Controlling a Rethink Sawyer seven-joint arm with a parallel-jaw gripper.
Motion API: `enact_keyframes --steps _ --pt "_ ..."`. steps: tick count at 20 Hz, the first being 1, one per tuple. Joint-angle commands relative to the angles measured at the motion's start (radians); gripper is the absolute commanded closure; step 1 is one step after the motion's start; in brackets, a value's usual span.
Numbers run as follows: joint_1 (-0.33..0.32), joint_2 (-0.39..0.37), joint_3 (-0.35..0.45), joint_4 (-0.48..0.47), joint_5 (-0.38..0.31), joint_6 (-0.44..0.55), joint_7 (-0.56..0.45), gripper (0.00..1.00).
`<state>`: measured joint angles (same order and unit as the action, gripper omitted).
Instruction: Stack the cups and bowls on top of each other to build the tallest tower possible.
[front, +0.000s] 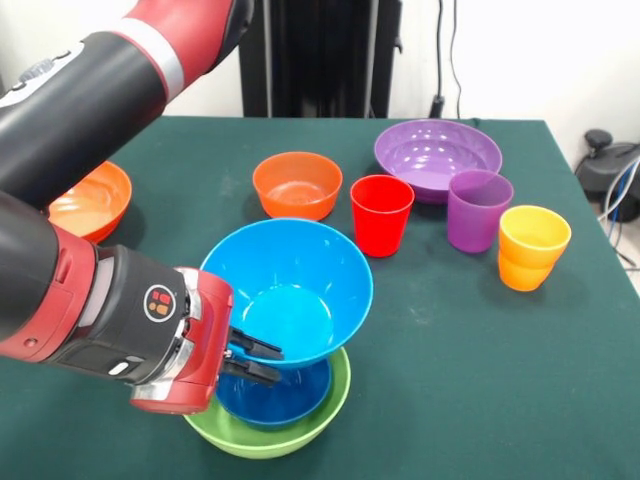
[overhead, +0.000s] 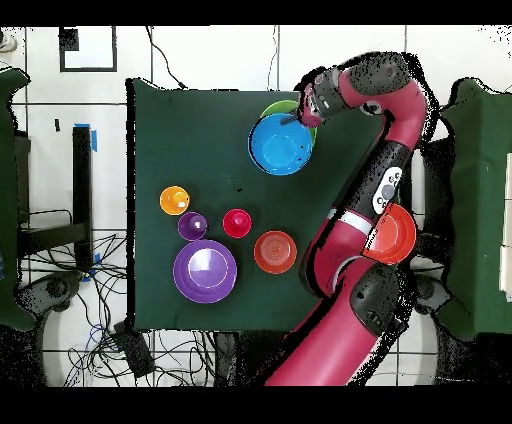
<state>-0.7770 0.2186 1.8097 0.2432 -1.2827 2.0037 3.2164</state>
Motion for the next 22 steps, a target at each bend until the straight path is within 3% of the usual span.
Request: enact_keyframes --steps 1,16,22 --pt "-0.007 -0.011 -0.103 -0.057 -0.093 0.031 -0.083 1.0" --pt "-0.01 -0.029 -0.021 -0.096 -0.187 0.053 -0.072 1.0" --pt "-0.007 -0.034 0.096 -0.138 -0.306 0.043 -0.089 1.0"
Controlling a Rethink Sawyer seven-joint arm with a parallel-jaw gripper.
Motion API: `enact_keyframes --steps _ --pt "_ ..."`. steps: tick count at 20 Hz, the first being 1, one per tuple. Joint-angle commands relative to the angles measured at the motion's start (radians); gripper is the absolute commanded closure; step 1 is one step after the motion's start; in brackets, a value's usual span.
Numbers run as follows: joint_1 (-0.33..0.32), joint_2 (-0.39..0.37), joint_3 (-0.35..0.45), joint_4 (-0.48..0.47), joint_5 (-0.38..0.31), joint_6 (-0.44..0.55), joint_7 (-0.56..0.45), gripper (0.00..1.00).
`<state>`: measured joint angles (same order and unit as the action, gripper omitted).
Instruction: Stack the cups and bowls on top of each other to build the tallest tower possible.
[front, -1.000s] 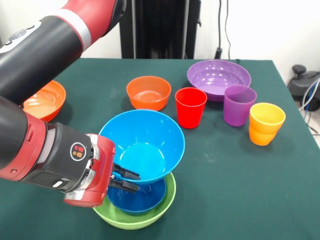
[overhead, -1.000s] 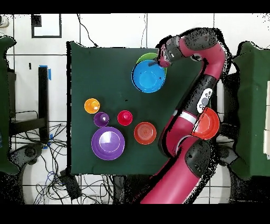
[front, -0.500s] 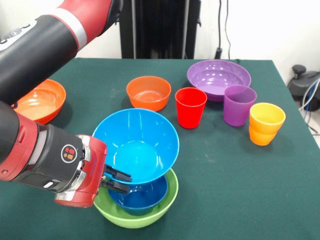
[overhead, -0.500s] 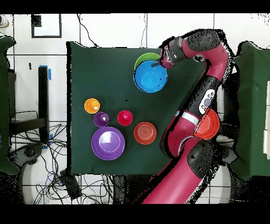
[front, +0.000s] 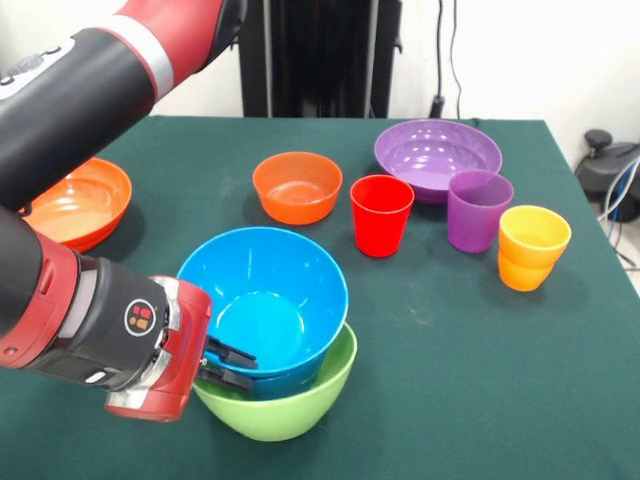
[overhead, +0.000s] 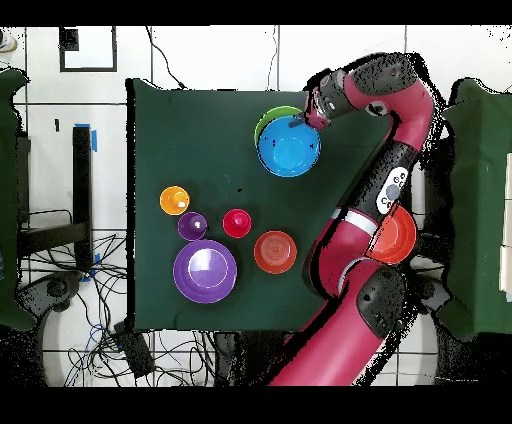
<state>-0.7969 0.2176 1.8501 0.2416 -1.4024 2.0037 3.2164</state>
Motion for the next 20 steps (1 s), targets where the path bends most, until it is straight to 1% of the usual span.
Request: enact_keyframes --steps 1,2,3,6,8,11,14,17,19,20 --pt "0.011 -0.031 0.083 -0.143 -0.207 0.034 -0.087 1.0" --pt "0.01 -0.028 0.111 -0.15 -0.227 0.026 -0.085 1.0" --pt "0.007 -0.025 0.116 -0.149 -0.225 0.016 -0.078 1.0" --pt "0.009 -0.024 0.216 -0.175 -0.295 0.007 -0.044 1.0" --pt "0.009 -0.025 0.255 -0.183 -0.322 0.011 -0.038 1.0" --pt "0.005 -0.024 0.286 -0.187 -0.35 0.018 -0.037 1.0" --pt "0.001 -0.021 0.299 -0.186 -0.361 0.013 -0.034 1.0" --pt "-0.003 -0.021 0.331 -0.191 -0.377 0.006 -0.029 1.0" --pt "-0.005 -0.017 0.357 -0.196 -0.376 -0.025 -0.019 1.0" --pt "-0.006 -0.011 0.375 -0.199 -0.361 -0.054 -0.004 1.0"
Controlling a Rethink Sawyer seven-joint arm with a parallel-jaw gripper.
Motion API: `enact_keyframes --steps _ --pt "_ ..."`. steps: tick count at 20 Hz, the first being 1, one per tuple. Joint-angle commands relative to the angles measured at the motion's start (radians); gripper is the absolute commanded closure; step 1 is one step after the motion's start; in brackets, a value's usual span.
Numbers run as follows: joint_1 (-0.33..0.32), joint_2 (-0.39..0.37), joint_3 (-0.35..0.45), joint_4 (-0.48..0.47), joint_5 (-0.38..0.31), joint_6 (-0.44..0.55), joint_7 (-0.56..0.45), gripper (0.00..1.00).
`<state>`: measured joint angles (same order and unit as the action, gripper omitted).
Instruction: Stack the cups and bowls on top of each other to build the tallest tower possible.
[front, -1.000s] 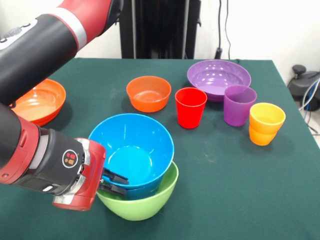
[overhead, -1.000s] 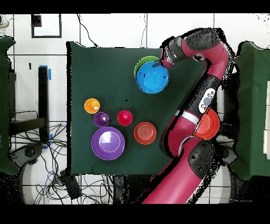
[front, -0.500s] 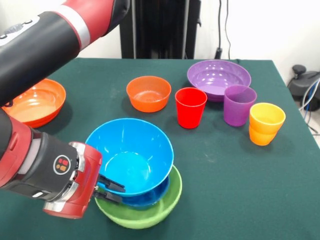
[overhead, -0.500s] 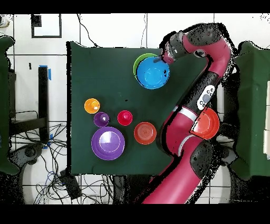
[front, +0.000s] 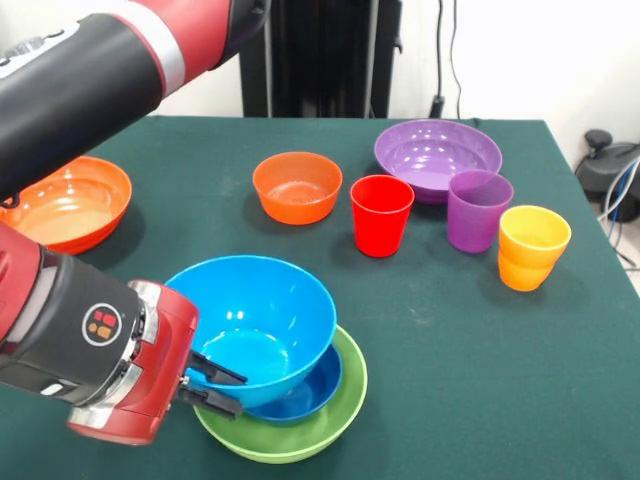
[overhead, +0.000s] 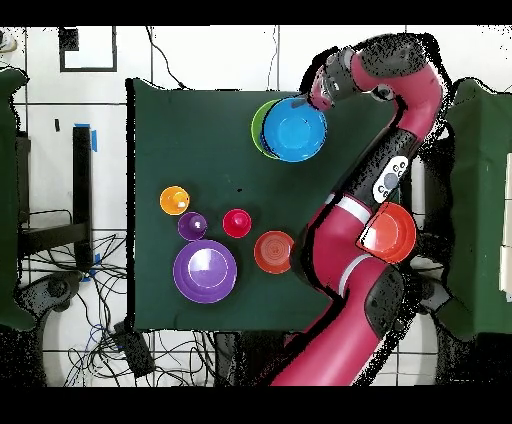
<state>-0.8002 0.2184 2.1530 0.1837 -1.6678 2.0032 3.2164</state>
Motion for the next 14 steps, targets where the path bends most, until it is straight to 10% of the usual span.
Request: enact_keyframes --steps 1,6,7,14 --pt "-0.002 -0.009 0.089 -0.144 -0.096 -0.076 -0.001 1.0" --pt "-0.002 0.019 0.159 -0.161 -0.081 -0.155 0.04 1.0" --pt "-0.002 0.027 0.182 -0.167 -0.07 -0.162 0.058 0.0" --pt "0.009 0.038 0.293 -0.198 -0.148 -0.229 0.038 0.0"
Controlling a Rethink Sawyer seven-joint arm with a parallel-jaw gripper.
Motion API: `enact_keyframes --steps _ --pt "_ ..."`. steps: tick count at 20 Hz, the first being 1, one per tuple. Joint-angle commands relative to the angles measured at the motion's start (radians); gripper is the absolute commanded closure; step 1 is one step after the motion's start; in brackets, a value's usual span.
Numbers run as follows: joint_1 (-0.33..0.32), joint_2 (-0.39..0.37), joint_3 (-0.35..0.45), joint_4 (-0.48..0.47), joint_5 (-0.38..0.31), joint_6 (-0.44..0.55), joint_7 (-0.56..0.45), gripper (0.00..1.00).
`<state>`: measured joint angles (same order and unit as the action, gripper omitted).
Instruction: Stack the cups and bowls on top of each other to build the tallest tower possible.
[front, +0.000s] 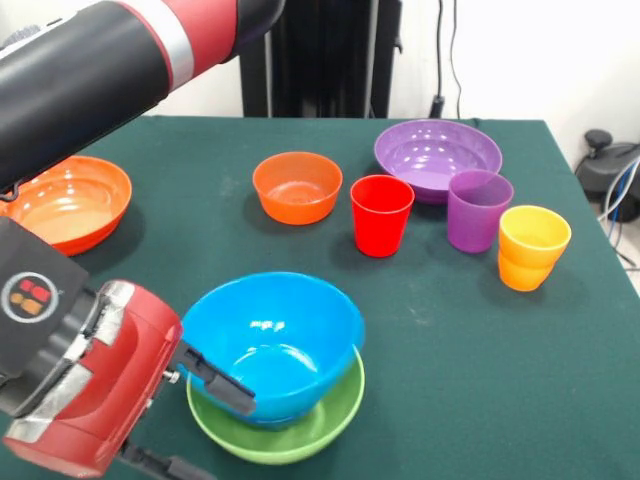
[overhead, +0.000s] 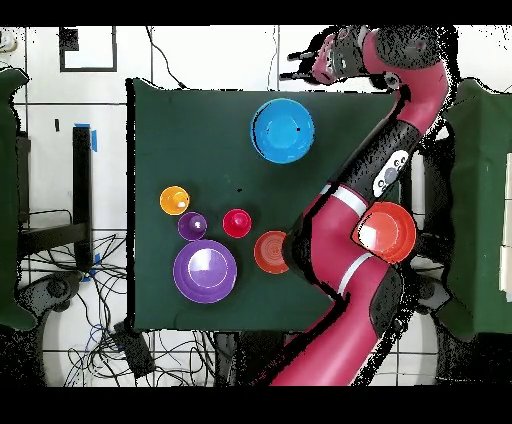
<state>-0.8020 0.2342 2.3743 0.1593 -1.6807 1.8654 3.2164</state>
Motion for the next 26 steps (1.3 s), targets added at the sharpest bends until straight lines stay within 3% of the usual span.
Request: enact_keyframes --steps 1,12,14,21,26 --pt "0.008 0.025 0.072 -0.173 -0.134 -0.084 0.028 0.0" --pt "-0.005 0.022 0.08 -0.166 -0.149 0.029 -0.025 0.0" --pt "-0.01 0.006 0.05 -0.154 -0.157 0.077 -0.058 0.0" --pt "-0.053 -0.044 -0.108 -0.059 -0.065 0.229 -0.187 0.0" --pt "-0.111 -0.08 -0.256 0.08 0.065 0.406 -0.179 0.0"
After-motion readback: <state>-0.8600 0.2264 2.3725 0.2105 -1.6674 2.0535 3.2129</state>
